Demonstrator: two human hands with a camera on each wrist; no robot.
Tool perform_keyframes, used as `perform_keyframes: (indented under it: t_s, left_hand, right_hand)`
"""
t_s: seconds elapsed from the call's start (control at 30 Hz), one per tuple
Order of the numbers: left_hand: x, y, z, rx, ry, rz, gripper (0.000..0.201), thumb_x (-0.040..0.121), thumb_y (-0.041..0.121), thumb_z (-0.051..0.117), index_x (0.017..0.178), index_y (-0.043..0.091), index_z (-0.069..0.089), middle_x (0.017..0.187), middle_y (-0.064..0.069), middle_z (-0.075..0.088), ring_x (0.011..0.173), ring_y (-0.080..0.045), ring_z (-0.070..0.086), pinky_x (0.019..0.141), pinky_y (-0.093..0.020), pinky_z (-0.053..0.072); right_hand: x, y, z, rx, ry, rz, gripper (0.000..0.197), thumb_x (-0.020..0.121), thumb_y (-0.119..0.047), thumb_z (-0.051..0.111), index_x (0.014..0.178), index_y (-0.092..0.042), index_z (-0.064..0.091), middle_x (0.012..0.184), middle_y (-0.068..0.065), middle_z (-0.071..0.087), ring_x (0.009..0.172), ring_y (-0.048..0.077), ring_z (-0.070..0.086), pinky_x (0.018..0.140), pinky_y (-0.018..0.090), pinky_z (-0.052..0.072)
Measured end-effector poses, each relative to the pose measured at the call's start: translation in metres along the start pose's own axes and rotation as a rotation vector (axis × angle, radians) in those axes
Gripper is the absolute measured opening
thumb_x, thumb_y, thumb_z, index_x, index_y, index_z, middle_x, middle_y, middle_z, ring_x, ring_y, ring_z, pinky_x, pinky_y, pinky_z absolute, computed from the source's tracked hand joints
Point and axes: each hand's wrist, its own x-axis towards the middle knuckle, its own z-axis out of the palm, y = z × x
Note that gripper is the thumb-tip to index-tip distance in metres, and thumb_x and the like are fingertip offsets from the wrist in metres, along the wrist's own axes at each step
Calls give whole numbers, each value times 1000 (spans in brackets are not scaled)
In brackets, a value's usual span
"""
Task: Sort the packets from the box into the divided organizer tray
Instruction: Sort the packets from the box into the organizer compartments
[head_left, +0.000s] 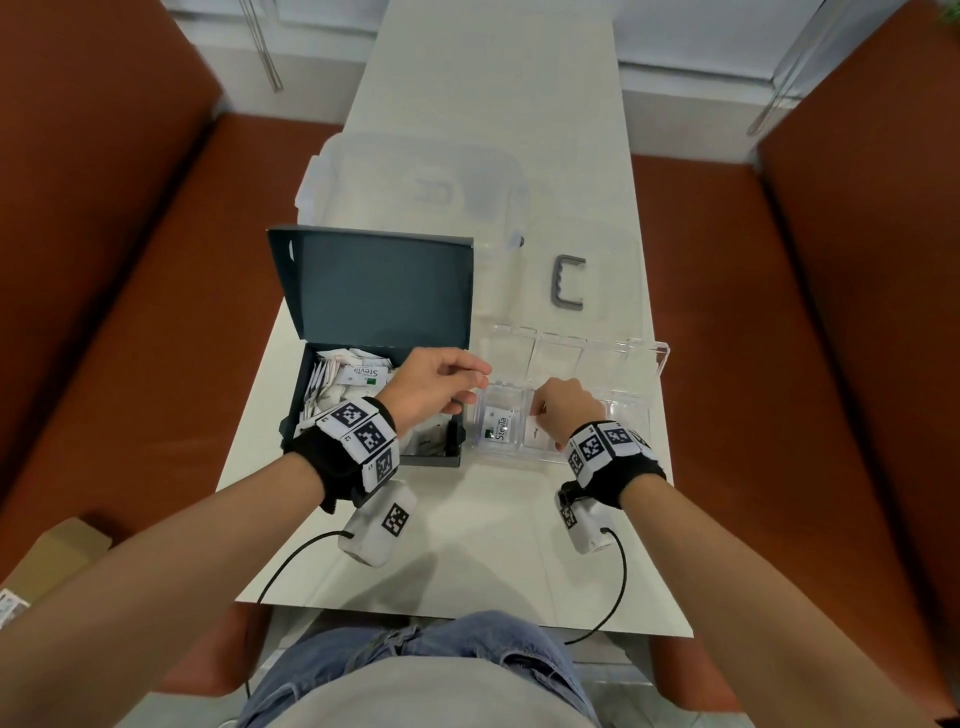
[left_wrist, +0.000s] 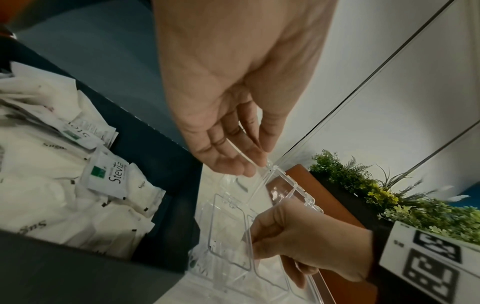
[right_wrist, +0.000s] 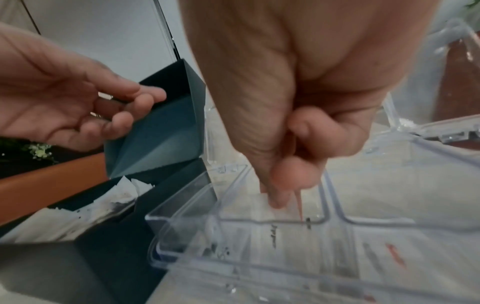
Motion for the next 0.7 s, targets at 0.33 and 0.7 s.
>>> perform_keyframes:
  t_s: [0.33, 0.7]
  left_hand:
    - [0, -3, 4, -9, -2, -17, 15, 94, 7, 59, 106, 6, 68, 87, -3, 69, 71, -11, 61, 61, -18, 52]
    - [0, -4, 4, -10, -10, -22, 16, 94, 7, 59, 108, 5, 68, 87, -2, 69, 71, -10, 61, 64, -20, 52]
  right_hand:
    - [7, 13, 17, -172, 5, -70, 41, 92, -7, 57, 129, -24, 57, 119, 7, 61, 103, 30, 64, 85, 37, 53]
    - [3, 14, 27, -324, 52, -104, 32, 91, -6, 61, 121, -15, 61, 113, 7, 64, 101, 28, 64, 78, 34, 49]
